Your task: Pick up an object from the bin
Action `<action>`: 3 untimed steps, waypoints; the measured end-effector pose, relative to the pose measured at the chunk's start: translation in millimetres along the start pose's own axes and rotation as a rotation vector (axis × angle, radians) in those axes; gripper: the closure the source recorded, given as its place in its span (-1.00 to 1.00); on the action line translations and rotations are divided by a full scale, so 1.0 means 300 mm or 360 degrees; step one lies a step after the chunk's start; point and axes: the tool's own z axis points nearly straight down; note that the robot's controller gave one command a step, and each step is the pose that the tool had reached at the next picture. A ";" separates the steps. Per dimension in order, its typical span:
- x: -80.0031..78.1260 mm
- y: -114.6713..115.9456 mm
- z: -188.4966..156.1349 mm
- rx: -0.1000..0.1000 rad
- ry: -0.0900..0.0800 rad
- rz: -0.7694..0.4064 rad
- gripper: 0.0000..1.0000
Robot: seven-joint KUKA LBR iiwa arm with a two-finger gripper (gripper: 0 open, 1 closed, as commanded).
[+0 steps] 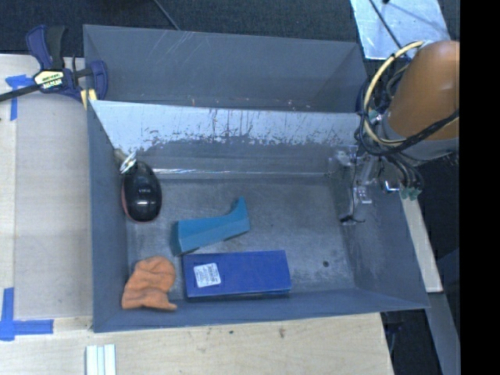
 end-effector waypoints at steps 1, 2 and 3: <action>-0.005 0.001 -0.017 0.0002 -0.0013 -0.0004 -1.00; 0.174 0.127 0.105 0.0004 -0.0018 -0.0019 -1.00; 0.263 0.126 0.122 -0.0002 -0.0009 0.0002 -1.00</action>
Offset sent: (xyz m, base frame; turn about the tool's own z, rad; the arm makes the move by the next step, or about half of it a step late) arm -0.0722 0.0535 -0.0452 -0.0181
